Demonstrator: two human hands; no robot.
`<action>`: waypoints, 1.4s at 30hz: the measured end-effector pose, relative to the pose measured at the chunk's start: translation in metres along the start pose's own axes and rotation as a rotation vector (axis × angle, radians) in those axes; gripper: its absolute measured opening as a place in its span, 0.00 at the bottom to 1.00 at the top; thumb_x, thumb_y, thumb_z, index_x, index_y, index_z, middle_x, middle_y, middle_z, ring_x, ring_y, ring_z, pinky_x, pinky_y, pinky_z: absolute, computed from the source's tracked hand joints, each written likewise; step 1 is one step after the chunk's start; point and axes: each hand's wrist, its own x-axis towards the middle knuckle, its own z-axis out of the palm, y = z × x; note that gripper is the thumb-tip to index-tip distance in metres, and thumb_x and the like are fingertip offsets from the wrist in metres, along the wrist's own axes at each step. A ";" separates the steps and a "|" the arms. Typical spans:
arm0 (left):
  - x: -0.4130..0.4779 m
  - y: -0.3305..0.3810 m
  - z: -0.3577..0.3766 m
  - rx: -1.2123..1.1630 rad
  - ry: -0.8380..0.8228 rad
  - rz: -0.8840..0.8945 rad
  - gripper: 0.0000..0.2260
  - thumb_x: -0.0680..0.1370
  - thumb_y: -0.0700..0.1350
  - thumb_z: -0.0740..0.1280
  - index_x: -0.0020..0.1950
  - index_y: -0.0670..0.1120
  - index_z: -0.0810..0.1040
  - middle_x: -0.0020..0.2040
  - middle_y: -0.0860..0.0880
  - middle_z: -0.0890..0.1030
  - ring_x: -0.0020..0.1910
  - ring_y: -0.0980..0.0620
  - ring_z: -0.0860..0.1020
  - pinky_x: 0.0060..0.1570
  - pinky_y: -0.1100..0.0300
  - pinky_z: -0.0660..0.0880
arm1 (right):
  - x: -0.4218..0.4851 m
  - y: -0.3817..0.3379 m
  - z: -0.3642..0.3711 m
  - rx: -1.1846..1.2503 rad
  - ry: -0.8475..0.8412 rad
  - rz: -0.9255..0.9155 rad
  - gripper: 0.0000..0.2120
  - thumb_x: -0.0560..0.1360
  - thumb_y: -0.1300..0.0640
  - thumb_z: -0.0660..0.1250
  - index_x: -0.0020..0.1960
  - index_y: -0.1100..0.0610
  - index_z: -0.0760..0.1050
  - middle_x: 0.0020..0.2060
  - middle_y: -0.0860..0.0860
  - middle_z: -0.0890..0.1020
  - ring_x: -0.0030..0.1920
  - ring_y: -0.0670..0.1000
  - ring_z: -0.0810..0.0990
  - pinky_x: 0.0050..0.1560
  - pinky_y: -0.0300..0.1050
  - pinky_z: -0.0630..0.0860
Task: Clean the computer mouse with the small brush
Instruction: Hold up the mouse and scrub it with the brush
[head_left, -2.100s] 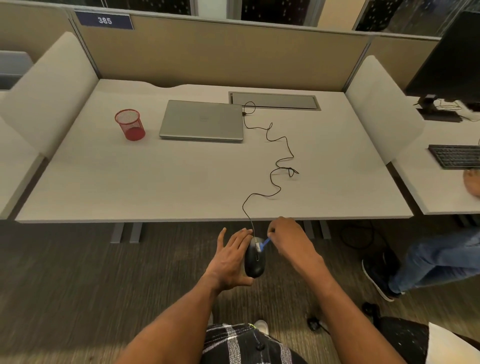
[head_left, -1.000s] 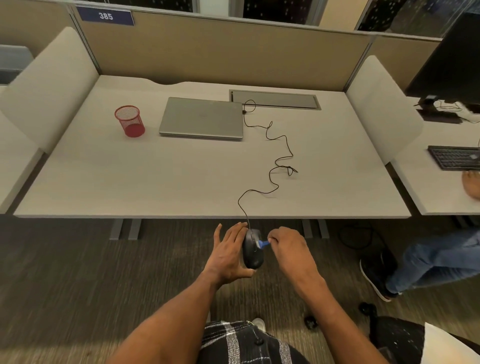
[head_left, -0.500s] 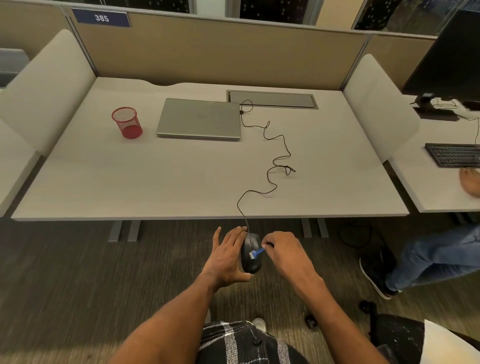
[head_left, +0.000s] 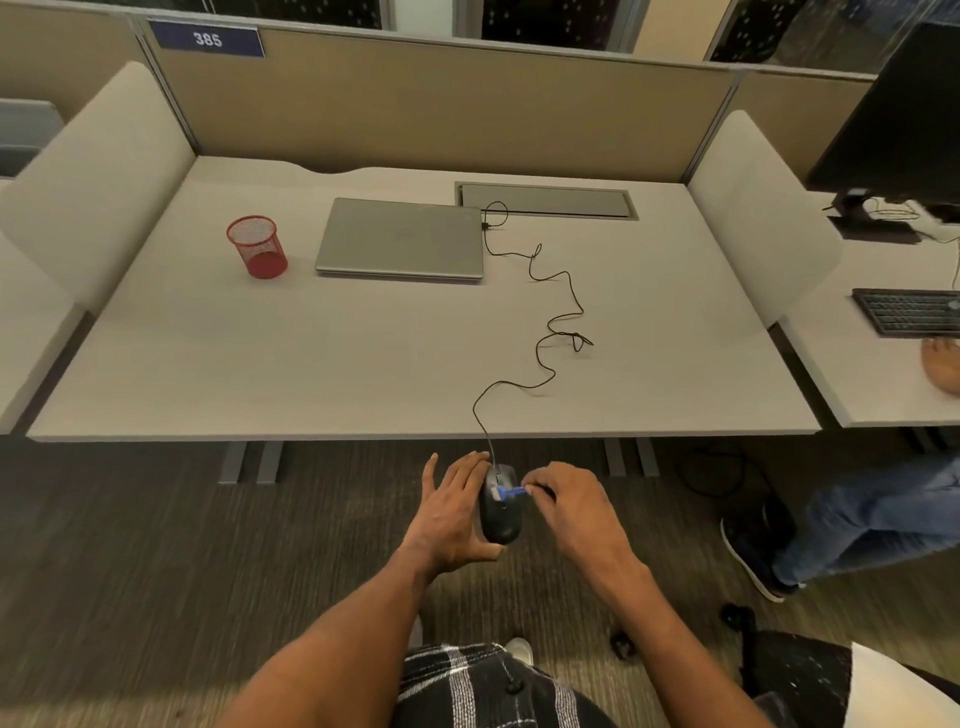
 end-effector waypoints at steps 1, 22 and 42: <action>0.000 0.001 0.000 -0.004 0.001 -0.001 0.56 0.68 0.76 0.68 0.85 0.50 0.47 0.86 0.50 0.53 0.85 0.51 0.47 0.80 0.37 0.30 | -0.004 0.002 0.002 0.040 0.064 -0.019 0.08 0.83 0.55 0.66 0.59 0.54 0.81 0.52 0.50 0.82 0.51 0.46 0.80 0.57 0.41 0.78; 0.000 0.001 0.002 -0.066 0.001 -0.054 0.56 0.67 0.75 0.68 0.85 0.49 0.47 0.85 0.50 0.53 0.85 0.51 0.48 0.80 0.38 0.30 | -0.007 -0.002 0.007 -0.193 -0.258 -0.056 0.13 0.85 0.55 0.61 0.64 0.56 0.80 0.59 0.54 0.80 0.59 0.51 0.79 0.64 0.46 0.76; 0.000 -0.011 -0.001 -0.044 -0.033 0.001 0.56 0.68 0.76 0.68 0.85 0.50 0.48 0.85 0.50 0.53 0.85 0.51 0.48 0.80 0.37 0.31 | 0.012 0.048 0.013 0.467 -0.028 0.104 0.04 0.79 0.56 0.72 0.49 0.48 0.84 0.39 0.46 0.87 0.39 0.43 0.85 0.41 0.35 0.79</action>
